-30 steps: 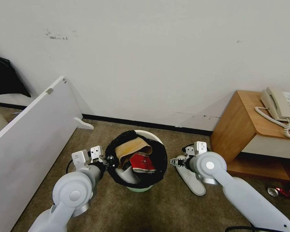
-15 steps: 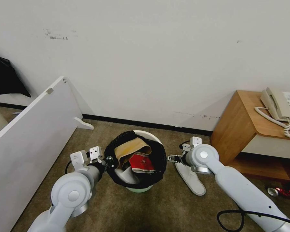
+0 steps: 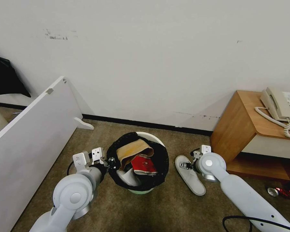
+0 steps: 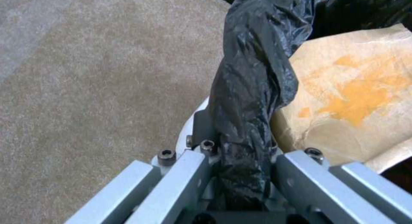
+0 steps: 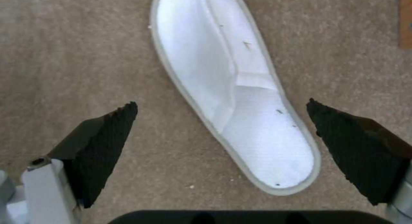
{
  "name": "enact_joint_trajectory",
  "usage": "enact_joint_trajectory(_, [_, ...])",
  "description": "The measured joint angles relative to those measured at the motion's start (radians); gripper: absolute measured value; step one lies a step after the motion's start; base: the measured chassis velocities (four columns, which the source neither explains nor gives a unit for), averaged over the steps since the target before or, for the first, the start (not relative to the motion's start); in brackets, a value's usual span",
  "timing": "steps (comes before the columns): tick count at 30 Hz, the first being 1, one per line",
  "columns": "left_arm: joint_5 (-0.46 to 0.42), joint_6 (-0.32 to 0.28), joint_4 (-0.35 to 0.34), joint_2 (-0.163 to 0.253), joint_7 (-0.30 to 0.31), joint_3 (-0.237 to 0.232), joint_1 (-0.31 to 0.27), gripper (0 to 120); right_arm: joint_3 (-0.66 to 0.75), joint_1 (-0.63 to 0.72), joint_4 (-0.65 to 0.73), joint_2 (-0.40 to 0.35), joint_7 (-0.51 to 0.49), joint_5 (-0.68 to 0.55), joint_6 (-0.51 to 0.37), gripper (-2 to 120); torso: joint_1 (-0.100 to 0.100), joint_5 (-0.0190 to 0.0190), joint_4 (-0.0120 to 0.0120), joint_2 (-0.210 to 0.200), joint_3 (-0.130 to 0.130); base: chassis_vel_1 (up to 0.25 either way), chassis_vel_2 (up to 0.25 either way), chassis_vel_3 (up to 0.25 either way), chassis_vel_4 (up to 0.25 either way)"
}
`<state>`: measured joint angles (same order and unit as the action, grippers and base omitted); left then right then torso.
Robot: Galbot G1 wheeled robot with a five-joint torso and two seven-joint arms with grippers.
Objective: Pick up the trash bin, then pick up the garbage from the floor and place it into the trash bin.
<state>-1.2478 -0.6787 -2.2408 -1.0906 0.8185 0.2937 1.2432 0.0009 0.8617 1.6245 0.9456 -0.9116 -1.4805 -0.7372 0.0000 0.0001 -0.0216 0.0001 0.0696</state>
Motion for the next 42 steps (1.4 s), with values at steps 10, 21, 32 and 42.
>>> enact_joint_trajectory(10, [0.001,0.000,0.001,0.000,0.000,-0.002,-0.003,1,0.010,0.008,-0.054,0.006,0.035,0.046,0.001,100,0.000,-0.0001,0.0001,0.000,0.000,0.000,0.000,0.000,0.000])
enact_joint_trajectory(21, [0.001,0.001,0.005,-0.002,-0.003,-0.006,-0.008,1,0.039,0.037,-0.135,0.022,0.116,0.139,0.002,100,0.000,0.0000,-0.0001,0.000,0.000,0.000,0.000,0.000,0.000])
enact_joint_trajectory(32, [0.010,0.001,0.010,-0.007,-0.003,-0.014,-0.006,1,0.035,0.023,-0.148,0.035,0.129,0.152,0.002,100,0.000,-0.0001,0.0001,0.000,0.000,0.000,0.000,0.000,0.000])
enact_joint_trajectory(42, [0.014,0.002,0.010,-0.008,-0.005,-0.006,0.001,1,-0.001,-0.015,-0.168,0.051,0.141,0.166,0.002,100,0.000,-0.0001,0.0001,0.000,0.000,0.000,0.000,0.000,0.000])
